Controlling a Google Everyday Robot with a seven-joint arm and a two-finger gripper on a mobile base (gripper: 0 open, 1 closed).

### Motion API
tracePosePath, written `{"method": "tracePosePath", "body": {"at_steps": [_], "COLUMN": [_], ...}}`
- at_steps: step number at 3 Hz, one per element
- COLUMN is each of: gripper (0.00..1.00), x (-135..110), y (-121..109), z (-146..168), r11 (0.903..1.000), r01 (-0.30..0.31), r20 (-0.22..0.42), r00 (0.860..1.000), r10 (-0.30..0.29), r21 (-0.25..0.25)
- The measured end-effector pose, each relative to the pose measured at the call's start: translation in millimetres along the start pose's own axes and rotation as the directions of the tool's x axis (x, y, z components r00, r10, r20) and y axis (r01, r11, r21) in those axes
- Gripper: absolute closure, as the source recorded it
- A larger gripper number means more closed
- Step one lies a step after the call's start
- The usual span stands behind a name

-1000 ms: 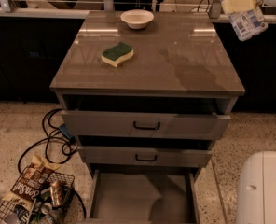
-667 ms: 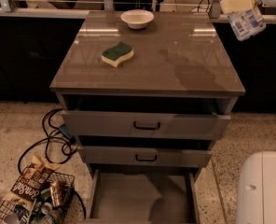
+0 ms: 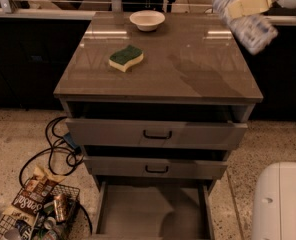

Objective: Place blue plastic bottle into bottom drawer

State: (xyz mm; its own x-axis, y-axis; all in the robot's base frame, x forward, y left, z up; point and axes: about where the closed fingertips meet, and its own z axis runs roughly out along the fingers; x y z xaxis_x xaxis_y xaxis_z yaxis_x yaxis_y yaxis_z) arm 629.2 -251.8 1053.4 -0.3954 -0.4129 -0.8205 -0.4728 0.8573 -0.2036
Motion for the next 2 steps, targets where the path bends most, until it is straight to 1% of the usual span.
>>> {"method": "tracePosePath", "body": {"at_steps": [1,2], "gripper": [0.00,0.00], "x": [-0.5,-0.6], "y": [0.1,0.1], "z": [2.6,2.7], "r11": [1.0000,1.0000], "r01": [-0.001,-0.001], "r20": [0.002,0.002], "r00": [1.000,1.000], "r10": [0.001,0.001], "r21": [-0.002,-0.002]}}
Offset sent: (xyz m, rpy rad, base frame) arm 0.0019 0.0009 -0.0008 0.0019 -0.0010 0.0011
